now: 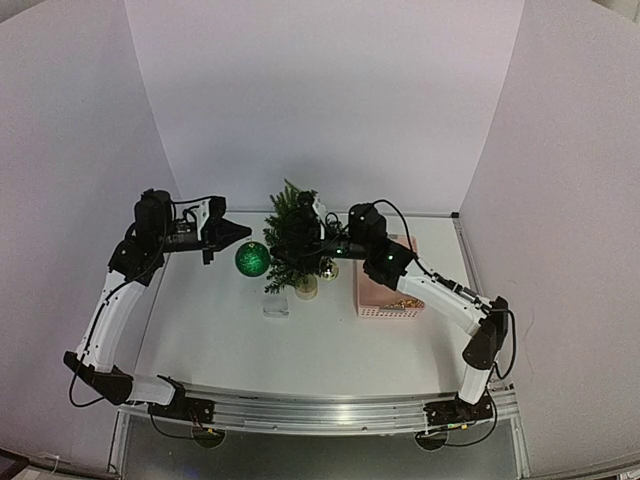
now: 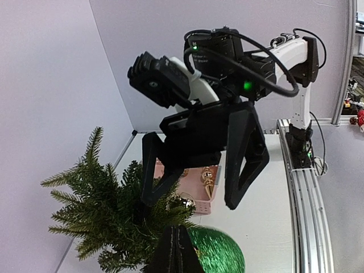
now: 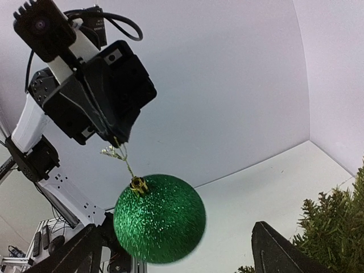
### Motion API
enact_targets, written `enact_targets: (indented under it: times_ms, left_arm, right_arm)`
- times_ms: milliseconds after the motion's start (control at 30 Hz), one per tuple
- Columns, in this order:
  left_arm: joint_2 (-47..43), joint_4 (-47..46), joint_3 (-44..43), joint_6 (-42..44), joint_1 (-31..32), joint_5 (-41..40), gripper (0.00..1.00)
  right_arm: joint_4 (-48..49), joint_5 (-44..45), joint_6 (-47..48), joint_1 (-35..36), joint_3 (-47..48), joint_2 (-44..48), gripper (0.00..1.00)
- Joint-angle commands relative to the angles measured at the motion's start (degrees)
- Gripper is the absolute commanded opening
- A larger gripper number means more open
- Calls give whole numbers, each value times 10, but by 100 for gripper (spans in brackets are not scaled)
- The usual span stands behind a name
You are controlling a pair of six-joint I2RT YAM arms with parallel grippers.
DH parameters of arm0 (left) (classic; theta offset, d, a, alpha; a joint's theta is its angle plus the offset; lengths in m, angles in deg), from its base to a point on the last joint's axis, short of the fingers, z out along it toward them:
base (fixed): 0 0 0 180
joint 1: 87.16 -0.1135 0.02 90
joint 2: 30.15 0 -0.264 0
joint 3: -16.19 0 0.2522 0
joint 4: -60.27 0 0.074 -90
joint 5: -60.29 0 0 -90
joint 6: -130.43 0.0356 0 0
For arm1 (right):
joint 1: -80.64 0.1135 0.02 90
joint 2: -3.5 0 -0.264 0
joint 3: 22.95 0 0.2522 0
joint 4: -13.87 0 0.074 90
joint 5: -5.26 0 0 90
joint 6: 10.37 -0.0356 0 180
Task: Decorate the small christmas tree
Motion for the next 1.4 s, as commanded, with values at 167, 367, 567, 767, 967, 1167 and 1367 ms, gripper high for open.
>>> enact_targets:
  times_ms: [167, 367, 567, 767, 967, 1167, 1367]
  left_arm:
    - [-23, 54, 8, 14, 2, -156, 0]
    - [-22, 36, 57, 15, 1, -267, 0]
    - [-28, 20, 98, 26, 1, -295, 0]
    - [3, 15, 122, 40, 1, -404, 0]
    - [20, -8, 151, 44, 1, -389, 0]
    - [56, -4, 141, 24, 2, -349, 0]
    - [79, 1, 139, 3, 2, -331, 0]
  right_arm:
    - [17, -20, -23, 3, 39, 1, 90]
    - [18, 3, -21, 2, 24, 35, 90]
    - [17, 52, -3, 3, -32, 96, 91]
    - [17, 99, 15, 3, -84, 143, 92]
    - [16, 123, 25, 3, -115, 172, 92]
    - [17, 140, 30, 2, -142, 194, 92]
    - [17, 145, 28, 3, -160, 206, 92]
